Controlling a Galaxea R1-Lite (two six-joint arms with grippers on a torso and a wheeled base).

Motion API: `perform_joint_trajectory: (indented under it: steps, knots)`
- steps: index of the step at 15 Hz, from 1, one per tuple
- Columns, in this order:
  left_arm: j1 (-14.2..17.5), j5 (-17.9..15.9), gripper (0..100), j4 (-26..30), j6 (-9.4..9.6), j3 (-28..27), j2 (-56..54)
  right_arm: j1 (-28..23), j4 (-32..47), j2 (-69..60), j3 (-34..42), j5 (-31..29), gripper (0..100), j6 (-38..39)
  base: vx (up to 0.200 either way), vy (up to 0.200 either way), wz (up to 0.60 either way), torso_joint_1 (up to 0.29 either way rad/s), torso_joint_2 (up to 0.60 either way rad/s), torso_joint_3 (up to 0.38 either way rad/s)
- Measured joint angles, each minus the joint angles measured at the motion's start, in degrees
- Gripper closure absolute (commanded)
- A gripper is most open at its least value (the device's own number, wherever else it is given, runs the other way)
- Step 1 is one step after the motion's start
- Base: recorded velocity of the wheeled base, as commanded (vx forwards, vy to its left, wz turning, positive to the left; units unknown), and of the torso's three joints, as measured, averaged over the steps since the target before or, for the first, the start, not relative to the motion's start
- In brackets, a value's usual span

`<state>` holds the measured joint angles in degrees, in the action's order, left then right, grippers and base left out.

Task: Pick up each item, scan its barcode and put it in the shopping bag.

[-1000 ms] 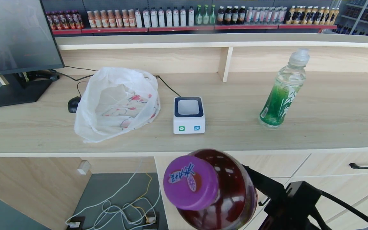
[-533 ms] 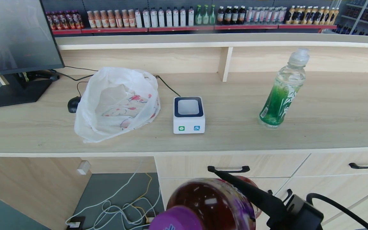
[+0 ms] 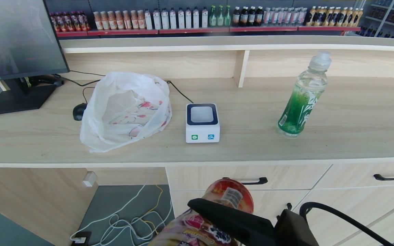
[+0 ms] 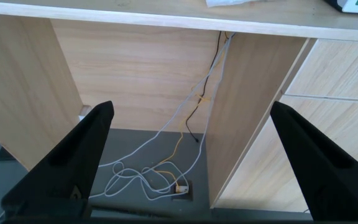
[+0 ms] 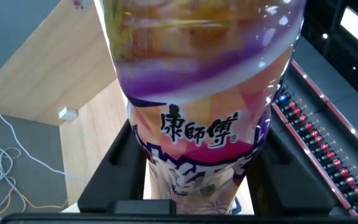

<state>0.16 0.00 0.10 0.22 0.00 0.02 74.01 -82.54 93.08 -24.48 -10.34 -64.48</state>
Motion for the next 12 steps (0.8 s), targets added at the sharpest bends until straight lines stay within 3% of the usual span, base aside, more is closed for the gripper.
perform_joint_trajectory:
  steps: [12]
  knots:
    - [0.0, -0.02, 0, 0.0, -0.01, 0.0, 0.0, -0.83, -7.18, 1.88, 0.59, -0.11, 100, -15.84, 0.0, 0.0, 0.0, 0.0, 0.0, 0.0]
